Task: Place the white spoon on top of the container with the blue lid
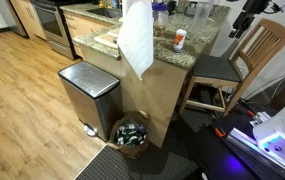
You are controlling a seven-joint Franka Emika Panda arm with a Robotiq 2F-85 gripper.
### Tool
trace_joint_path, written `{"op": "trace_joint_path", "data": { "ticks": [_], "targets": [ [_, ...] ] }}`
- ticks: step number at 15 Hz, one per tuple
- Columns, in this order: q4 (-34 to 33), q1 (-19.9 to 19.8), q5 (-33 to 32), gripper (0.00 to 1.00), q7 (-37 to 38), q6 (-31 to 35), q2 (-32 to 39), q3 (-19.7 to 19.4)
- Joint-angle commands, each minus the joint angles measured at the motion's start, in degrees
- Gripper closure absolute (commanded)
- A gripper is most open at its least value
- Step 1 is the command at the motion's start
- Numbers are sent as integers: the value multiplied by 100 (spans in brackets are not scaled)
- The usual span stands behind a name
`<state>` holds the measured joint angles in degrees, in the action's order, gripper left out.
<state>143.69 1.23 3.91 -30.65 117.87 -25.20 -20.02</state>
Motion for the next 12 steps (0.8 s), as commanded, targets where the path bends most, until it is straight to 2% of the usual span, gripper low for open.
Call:
{"op": "trace_joint_path", "data": {
  "ticks": [1, 4, 6, 7, 10, 11, 12],
  "targets": [
    [-8, -181, 85, 0, -68, -16, 28, 170],
    [-270, -110, 258, 0, 217, -38, 280, 296],
    [-442, -104, 438, 0, -26, -633, 165, 191],
    [-170, -170, 309, 0, 136, -205, 79, 345],
    [-329, -179, 407, 0, 97, -483, 80, 322],
    [-309, -162, 326, 0, 281, -277, 228, 450],
    [-307, -26, 517, 0, 356, -29, 352, 544]
  ]
}}
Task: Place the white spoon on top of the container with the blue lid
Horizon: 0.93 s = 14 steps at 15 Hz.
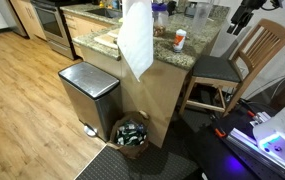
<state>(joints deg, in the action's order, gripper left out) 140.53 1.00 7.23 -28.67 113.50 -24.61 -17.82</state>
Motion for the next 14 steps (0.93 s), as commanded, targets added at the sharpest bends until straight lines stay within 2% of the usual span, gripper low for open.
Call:
{"op": "trace_joint_path", "data": {
  "ticks": [1, 4, 7, 9, 10, 14],
  "targets": [
    [17, 43, 291, 0, 350, 730, 343, 447],
    [-270, 130, 714, 0, 1170, 1862, 759, 879],
    [-679, -31, 451, 0, 2182, 2849, 1413, 1203],
    [-812, -167, 270, 0, 2799, 2957, 1534, 1243],
    [-552, -22, 411, 0, 2422, 2878, 1265, 1229],
    [-763, -143, 347, 0, 2708, 2916, 1494, 1236]
  ]
}}
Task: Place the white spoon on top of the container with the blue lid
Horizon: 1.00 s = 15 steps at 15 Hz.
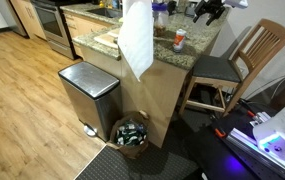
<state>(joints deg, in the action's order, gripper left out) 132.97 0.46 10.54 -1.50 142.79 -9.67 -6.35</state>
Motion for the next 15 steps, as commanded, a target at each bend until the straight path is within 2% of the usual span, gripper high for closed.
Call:
{"op": "trace_joint_path", "data": {
  "ticks": [1, 2, 5, 7, 8, 9, 10, 11, 12, 15],
  "targets": [
    [-112, -84, 76, 0, 74, 71, 220, 92],
    [-212, -69, 148, 0, 153, 331, 487, 107],
    [-392, -140, -273, 0, 647, 1420, 1025, 216],
    [-613, -226, -1316, 0, 1282, 2090, 1486, 215],
    [-797, -120, -1912, 0, 1658, 2277, 1755, -9],
    [-1004, 29, -2419, 0, 2009, 2353, 1977, -292],
    [-1244, 78, -2949, 0, 2585, 2128, 2161, -361],
    [-1410, 108, -2809, 0, 2567, 1816, 2273, -343],
    [-911, -2, -2641, 0, 2366, 2142, 1909, -229],
    [-1024, 3, -2671, 0, 2421, 2143, 2058, -238]
  ]
}}
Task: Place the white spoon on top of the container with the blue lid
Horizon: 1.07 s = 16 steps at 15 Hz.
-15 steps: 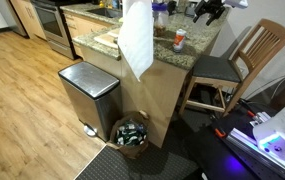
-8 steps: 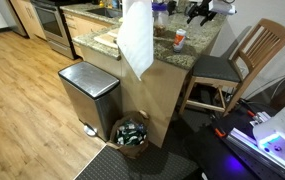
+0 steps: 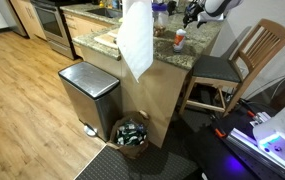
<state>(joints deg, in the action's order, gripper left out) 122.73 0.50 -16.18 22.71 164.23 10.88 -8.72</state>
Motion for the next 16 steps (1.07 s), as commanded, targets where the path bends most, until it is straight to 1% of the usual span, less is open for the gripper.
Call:
{"op": "trace_joint_path", "data": {
  "ticks": [1, 2, 3, 4, 5, 6, 7, 8, 10, 13, 14, 16],
  "targets": [
    [3, 1, 0, 0, 0, -1, -24, 4],
    [-51, 2, 26, 0, -86, -243, 48, 37],
    [-256, 78, -155, 0, 140, -379, 301, -54],
    [-354, 18, 102, 0, -23, -339, 505, 78],
    [-511, 84, -27, 0, 195, -344, 699, 5],
    [-640, 90, 13, 0, 241, -260, 868, 20],
    [-799, 150, -64, 0, 394, -268, 1017, -40],
    [-964, 305, 66, 0, 392, -252, 1173, -193],
    [-1339, 504, 15, 0, 663, -312, 1499, -442],
    [-1800, 618, 181, 0, 753, -355, 1911, -624],
    [-1913, 565, 325, 0, 682, -354, 2014, -577],
    [-2060, 327, 800, 0, 391, -363, 2120, -306]
  ]
}}
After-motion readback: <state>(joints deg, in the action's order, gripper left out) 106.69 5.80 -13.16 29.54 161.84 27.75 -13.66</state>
